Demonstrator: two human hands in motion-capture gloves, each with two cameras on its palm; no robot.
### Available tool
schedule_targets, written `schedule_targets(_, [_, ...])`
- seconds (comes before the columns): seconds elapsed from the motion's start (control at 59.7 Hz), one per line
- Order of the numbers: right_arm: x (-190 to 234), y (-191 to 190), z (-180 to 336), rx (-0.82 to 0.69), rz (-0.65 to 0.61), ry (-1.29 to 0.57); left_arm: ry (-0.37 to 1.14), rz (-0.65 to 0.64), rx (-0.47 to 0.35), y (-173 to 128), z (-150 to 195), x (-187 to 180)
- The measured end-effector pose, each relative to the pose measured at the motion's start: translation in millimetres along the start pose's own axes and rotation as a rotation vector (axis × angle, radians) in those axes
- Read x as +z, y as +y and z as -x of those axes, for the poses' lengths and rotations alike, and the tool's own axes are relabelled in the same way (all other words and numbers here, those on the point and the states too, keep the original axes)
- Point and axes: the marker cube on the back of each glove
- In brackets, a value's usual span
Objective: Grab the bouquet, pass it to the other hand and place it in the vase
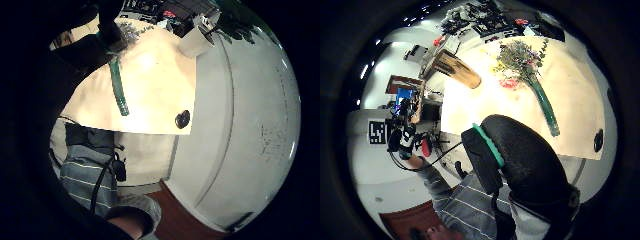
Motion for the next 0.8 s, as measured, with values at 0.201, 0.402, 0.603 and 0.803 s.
schedule_targets(0.201, [1, -7, -8, -0.007, -0.052, -0.001, 0.030, 0.016, 0.009, -8, 2, 17])
schedule_targets(0.402, [-5, 6, 1, -0.033, -0.046, 0.002, 0.003, -0.016, 0.014, -6, -6, 16])
schedule_targets(0.603, [1, -3, 7, -0.030, -0.024, 0.004, 0.035, 0.010, 0.047, -23, -9, 29])
schedule_targets(0.803, [-7, 10, 6, 0.026, 0.028, 0.049, 0.052, 0.015, 0.097, -6, -21, 22])
